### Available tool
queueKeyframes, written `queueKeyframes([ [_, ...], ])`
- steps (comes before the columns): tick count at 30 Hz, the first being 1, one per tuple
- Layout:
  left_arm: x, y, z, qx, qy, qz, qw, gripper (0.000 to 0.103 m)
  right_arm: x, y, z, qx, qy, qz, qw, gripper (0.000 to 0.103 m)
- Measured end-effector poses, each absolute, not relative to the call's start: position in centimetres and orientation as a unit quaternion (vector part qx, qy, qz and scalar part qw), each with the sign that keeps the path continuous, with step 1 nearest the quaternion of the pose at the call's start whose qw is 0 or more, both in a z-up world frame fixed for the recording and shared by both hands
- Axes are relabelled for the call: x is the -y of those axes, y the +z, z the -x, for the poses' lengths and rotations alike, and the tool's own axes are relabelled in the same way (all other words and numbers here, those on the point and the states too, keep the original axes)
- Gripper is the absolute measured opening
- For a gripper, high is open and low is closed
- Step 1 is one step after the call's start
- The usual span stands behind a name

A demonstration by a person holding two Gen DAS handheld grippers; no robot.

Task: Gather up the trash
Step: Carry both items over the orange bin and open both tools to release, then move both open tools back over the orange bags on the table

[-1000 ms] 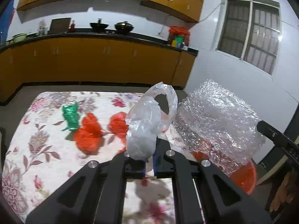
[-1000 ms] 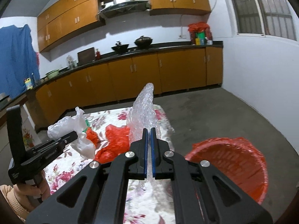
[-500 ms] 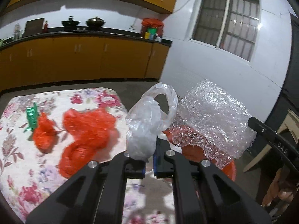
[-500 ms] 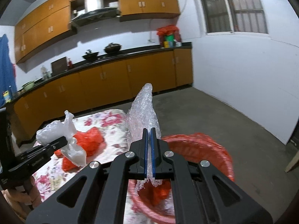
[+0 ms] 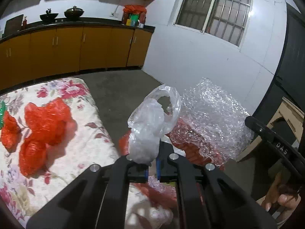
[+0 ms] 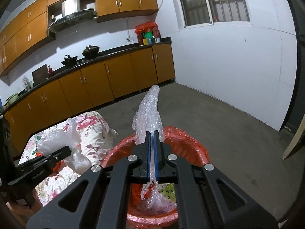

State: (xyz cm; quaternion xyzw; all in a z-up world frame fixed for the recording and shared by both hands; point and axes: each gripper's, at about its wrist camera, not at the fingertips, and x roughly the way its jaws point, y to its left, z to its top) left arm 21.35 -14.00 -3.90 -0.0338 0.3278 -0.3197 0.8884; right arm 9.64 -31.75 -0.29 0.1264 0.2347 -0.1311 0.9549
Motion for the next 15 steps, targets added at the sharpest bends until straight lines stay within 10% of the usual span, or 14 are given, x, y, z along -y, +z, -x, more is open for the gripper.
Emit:
queueKeyframes([
  [9, 17.4, -5.6, -21.7, -0.351, -0.336, 0.030, 0.873, 0.009, 33.1, -1.3, -9.5, -0.248, -0.138, -0.140, 0.949, 0.004],
  [15, 18.5, -7.2, -21.9, -0.367, -0.340, 0.024, 0.865, 0.035, 33.4, -1.6, -10.2, -0.259, -0.139, -0.144, 0.945, 0.023],
])
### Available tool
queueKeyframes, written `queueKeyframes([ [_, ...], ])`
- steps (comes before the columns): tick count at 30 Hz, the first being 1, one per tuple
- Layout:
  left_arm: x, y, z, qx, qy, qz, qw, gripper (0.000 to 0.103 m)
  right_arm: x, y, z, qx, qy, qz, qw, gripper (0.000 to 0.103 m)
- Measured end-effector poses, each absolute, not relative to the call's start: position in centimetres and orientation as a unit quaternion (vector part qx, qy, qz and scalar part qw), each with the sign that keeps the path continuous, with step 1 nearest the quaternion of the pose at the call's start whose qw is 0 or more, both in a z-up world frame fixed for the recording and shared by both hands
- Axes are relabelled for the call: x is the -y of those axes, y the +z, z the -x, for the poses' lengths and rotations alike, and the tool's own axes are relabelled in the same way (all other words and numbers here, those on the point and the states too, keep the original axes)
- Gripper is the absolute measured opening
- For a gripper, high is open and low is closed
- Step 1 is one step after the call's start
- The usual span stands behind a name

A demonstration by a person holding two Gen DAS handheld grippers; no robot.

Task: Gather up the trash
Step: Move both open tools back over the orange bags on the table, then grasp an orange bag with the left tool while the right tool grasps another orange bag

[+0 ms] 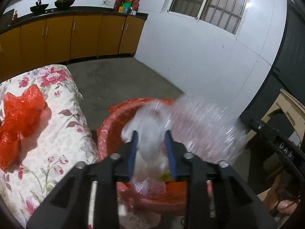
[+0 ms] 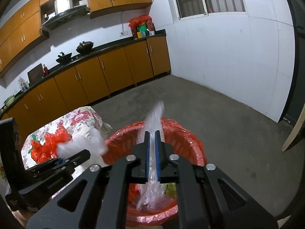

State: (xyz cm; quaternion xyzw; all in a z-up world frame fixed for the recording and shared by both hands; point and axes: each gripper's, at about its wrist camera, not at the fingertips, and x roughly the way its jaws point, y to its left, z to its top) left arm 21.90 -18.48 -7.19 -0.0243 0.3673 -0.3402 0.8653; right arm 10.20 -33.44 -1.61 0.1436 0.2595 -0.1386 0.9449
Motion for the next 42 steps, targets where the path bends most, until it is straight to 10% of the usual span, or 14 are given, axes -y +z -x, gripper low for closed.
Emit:
queueKeyframes([
  [10, 15.2, -7.7, -22.0, -0.366, -0.294, 0.025, 0.883, 0.048, 32.2, -1.2, -10.1, -0.253, -0.132, -0.115, 0.952, 0.065],
  [42, -16.1, -6.5, -19.5, -0.292, 0.068, 0.088, 0.950, 0.085, 7.8, -4.0, -22.3, -0.348, 0.080, -0.057, 0.932, 0.091],
])
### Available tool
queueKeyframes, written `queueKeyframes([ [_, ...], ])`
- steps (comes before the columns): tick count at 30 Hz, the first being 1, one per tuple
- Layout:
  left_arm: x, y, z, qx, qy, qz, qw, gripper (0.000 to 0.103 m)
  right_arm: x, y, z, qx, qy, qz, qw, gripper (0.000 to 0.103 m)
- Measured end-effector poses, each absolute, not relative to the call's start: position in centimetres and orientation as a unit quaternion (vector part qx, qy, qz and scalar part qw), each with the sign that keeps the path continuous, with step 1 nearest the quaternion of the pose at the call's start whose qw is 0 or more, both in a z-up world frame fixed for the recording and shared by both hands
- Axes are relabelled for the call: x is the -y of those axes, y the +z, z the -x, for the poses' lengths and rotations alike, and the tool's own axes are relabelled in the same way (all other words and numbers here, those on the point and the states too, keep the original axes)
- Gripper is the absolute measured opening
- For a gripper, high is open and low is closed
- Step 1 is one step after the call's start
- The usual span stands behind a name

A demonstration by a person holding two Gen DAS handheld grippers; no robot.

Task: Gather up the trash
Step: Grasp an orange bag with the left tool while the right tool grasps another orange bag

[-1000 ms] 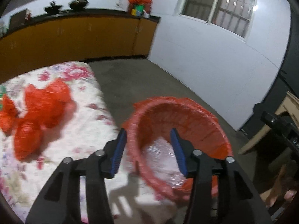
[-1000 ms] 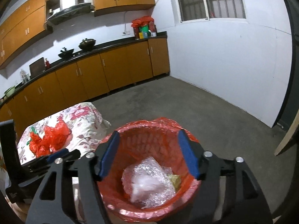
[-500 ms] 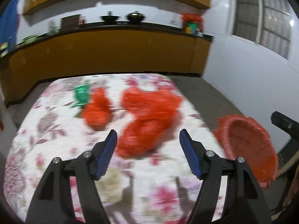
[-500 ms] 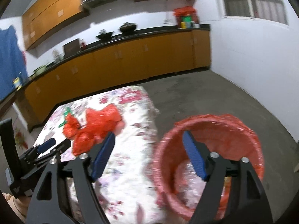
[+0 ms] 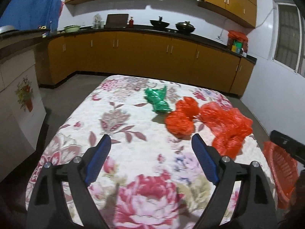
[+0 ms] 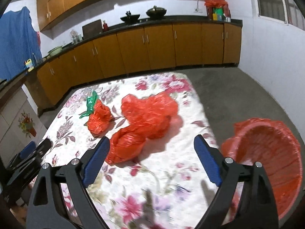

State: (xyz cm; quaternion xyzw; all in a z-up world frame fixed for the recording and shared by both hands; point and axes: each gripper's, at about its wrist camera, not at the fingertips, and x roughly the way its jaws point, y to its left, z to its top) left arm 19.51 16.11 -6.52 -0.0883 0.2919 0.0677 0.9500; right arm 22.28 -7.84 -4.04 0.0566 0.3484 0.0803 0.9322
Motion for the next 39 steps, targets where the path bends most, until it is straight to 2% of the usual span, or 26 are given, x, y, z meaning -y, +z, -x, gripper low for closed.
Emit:
queueKeyframes([
  [14, -20.4, -7.2, -18.8, -0.293, 0.096, 0.113, 0.944, 0.085, 3.7, -11.1, -28.2, -0.447, 0.029, -0.124, 0.886, 0.090],
  [16, -20.4, -7.3, -19.0, -0.294, 0.096, 0.111, 0.945, 0.085, 3.3, -11.4, -28.2, -0.444, 0.045, -0.117, 0.887, 0.081],
  [18, -20.2, -7.4, -19.3, -0.294, 0.095, 0.107, 0.945, 0.085, 2.9, -11.2, -28.0, -0.438, 0.066, -0.104, 0.890, 0.065],
  [24, -18.6, -7.5, -21.0, -0.300, 0.076, 0.090, 0.947, 0.085, 2.7, -10.4, -26.5, -0.419, 0.096, -0.057, 0.901, 0.053],
  [33, -14.3, -8.6, -27.2, -0.339, 0.020, 0.077, 0.938, 0.084, 7.5, -8.5, -23.5, -0.389, 0.089, -0.042, 0.916, 0.052],
  [39, -11.4, -10.2, -32.4, -0.376, 0.008, 0.058, 0.925, 0.077, 10.9, -8.1, -23.1, -0.391, 0.074, -0.072, 0.914, 0.052],
])
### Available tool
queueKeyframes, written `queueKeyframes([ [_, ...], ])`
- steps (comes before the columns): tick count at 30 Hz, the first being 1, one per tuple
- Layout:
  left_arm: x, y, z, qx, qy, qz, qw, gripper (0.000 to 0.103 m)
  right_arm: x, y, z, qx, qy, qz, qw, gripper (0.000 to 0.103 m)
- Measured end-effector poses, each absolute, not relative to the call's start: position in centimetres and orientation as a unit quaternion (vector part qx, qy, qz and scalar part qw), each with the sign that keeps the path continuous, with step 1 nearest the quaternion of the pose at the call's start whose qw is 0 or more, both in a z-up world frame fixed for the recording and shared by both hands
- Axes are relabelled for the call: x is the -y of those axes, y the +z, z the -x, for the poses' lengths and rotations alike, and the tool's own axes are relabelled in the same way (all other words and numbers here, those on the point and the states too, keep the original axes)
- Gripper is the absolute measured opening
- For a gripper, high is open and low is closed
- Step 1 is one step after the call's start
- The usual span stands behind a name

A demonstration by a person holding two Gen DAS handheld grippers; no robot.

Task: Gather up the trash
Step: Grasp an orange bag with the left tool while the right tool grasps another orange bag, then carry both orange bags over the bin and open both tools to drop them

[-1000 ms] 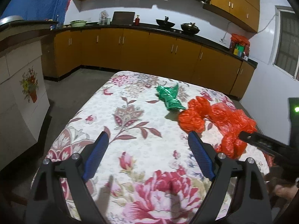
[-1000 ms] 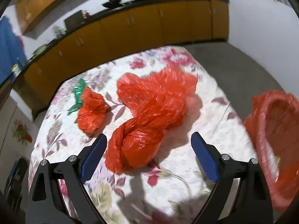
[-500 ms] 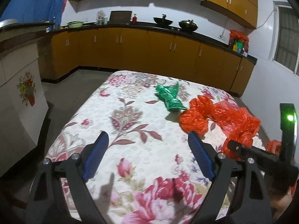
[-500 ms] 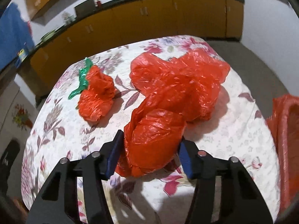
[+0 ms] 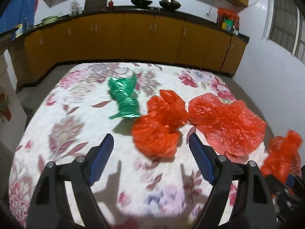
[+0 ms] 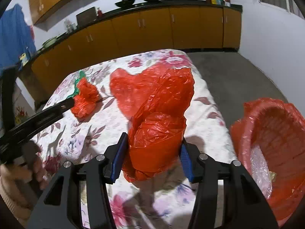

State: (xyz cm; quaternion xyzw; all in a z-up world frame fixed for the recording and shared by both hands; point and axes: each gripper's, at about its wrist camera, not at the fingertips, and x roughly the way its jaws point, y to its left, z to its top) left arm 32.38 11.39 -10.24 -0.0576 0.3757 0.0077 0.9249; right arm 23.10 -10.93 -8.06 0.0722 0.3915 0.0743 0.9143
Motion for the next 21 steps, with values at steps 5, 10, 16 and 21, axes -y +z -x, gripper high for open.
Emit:
queueKeyframes([
  [5, -10.7, -12.6, -35.2, -0.421, 0.012, 0.048, 0.905, 0.059, 12.1, -8.2, -23.3, -0.392, 0.073, -0.084, 0.913, 0.052],
  [10, -11.0, -13.5, -35.5, -0.424, -0.008, 0.066, 0.903, 0.029, 12.6, -8.4, -23.2, -0.394, 0.074, -0.088, 0.912, 0.052],
  [16, -10.5, -12.5, -33.5, -0.405, -0.030, 0.067, 0.911, 0.022, 13.2, -7.5, -22.1, -0.383, 0.071, -0.089, 0.917, 0.052],
  [21, -9.5, -10.8, -30.9, -0.389, -0.050, 0.066, 0.917, 0.022, 14.3, -6.4, -20.6, -0.369, 0.061, -0.087, 0.923, 0.052],
])
